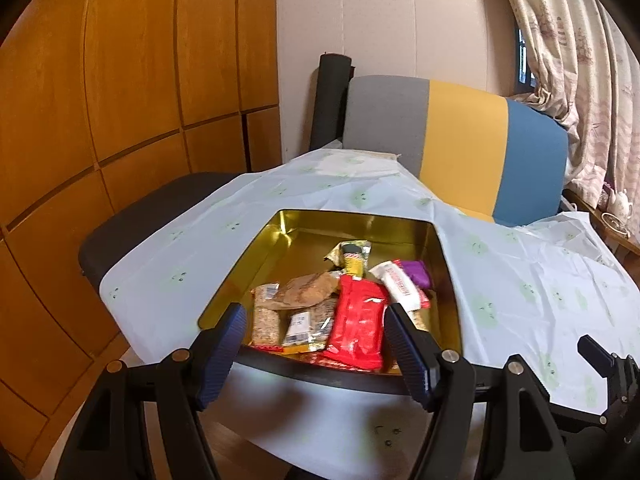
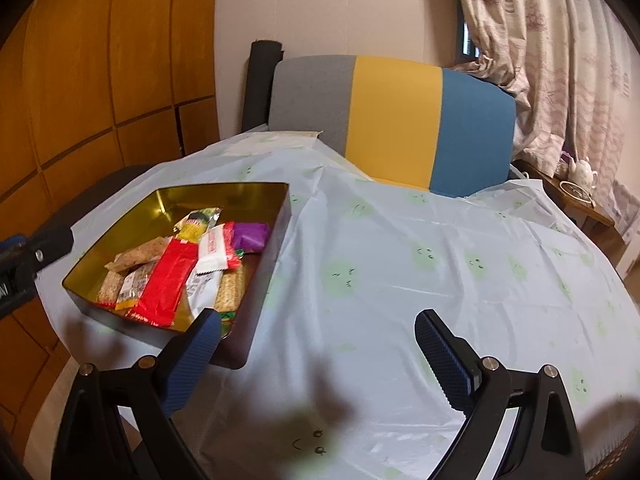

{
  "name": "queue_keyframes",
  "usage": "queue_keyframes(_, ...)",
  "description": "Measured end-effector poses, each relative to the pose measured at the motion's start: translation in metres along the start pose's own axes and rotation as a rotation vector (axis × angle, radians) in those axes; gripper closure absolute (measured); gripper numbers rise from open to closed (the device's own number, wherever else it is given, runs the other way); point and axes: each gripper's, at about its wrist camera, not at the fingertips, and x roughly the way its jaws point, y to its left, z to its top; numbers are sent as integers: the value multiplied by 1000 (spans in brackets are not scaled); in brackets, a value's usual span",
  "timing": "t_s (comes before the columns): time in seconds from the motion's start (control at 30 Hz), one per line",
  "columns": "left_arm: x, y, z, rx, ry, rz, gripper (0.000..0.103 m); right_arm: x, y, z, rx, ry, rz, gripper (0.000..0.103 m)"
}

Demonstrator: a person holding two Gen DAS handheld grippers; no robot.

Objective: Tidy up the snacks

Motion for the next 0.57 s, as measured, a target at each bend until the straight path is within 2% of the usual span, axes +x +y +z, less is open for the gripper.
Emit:
queue_keyframes(0.37,2,11,-3,-43,9,-27,31,3,14,-3,-52,9,5,5)
queue_keyframes(0.57,1,16,-1,-54,-11,-12,32,7,13,-7,-48,25,10,5)
